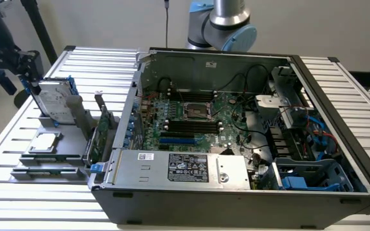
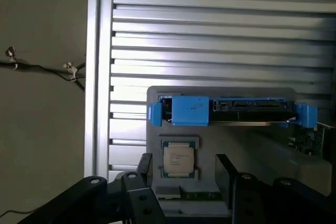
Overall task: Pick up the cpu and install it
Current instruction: 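Pick up the cpu and move it towards the insertion slot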
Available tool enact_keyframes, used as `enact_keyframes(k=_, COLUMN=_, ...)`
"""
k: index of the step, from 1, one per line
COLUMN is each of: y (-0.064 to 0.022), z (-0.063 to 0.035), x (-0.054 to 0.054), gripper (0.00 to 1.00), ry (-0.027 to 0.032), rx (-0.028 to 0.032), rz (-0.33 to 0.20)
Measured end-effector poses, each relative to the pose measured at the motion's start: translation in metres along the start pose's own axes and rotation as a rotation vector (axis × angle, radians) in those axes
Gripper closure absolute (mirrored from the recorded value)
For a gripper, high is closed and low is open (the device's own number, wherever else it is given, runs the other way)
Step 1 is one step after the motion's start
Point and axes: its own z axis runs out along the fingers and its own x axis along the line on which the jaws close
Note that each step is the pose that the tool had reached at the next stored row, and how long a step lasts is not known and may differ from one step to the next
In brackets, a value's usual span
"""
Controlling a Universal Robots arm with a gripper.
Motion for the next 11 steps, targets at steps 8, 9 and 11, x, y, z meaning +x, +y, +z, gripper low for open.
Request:
enact_keyframes(k=8, y=-0.0115, z=0.0142, x=0.000, gripper=0.40, ry=-0.0001, rx=0.0000, rz=0.000)
enact_keyframes(k=9, y=-0.0131, z=0.0160, x=0.001, gripper=0.40, ry=-0.0002, rx=-0.0001, rz=0.000)
enact_keyframes(k=11, y=-0.0161, z=0.0195, x=0.001, gripper=0.40, ry=-0.0002, rx=-0.0001, rz=0.000)
